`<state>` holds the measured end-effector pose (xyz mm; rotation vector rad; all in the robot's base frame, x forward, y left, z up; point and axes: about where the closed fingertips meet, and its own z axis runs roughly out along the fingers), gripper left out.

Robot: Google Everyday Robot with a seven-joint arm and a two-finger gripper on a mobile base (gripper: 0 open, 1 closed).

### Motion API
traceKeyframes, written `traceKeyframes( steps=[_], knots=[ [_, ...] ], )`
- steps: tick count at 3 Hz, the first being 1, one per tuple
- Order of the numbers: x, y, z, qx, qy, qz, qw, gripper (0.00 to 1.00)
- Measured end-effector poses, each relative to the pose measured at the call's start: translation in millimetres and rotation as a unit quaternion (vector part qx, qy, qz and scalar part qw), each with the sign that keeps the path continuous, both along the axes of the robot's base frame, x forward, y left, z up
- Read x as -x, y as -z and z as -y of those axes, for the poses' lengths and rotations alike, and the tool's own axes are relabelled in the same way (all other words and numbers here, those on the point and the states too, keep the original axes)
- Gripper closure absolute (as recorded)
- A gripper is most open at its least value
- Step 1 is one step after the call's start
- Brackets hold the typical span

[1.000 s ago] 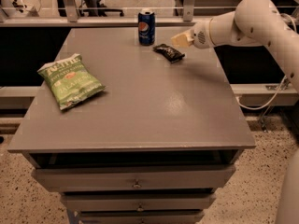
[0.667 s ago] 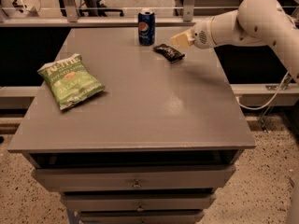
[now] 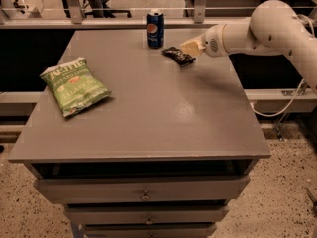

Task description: Move rxbar chocolate near green jalapeno chip bag

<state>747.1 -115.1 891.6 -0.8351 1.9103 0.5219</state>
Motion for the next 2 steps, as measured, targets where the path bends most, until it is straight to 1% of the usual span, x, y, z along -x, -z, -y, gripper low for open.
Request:
traceKeyframes(
  steps=[2],
  knots=[
    [-11.2,13.4,-6.5,0.001,0.0,0.012,0.9999,0.12]
  ],
)
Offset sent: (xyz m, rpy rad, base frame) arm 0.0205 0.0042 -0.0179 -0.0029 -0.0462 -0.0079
